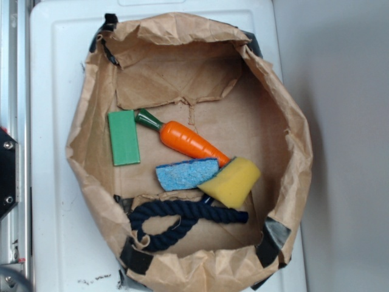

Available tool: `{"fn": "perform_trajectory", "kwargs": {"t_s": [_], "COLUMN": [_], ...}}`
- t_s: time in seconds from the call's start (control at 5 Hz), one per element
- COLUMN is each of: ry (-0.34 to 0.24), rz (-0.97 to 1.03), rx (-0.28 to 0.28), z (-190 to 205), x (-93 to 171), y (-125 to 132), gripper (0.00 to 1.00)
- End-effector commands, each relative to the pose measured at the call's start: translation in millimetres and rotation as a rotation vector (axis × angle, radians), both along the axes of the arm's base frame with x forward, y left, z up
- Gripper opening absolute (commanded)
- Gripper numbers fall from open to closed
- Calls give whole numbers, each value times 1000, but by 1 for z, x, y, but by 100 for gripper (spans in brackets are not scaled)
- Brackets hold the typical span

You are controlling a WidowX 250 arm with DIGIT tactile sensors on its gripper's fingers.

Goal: Grab the green sponge.

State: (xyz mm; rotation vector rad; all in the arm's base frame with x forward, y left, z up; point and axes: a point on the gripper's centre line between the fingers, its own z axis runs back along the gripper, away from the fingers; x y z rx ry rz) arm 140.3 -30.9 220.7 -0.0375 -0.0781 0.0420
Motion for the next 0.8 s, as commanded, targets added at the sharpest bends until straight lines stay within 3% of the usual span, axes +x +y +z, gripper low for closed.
{"fn": "perform_trajectory", "kwargs": {"t_s": [0.0, 0.2, 0.4, 0.6], "ry": [-51, -17, -32, -32], "rz": [16, 75, 44, 44], "rx": [23, 17, -76, -76], "z": [-11, -34, -29, -29], "x": [85, 127, 132, 132], "y": [-23, -9, 16, 16], "gripper": [100, 100, 100, 100]}}
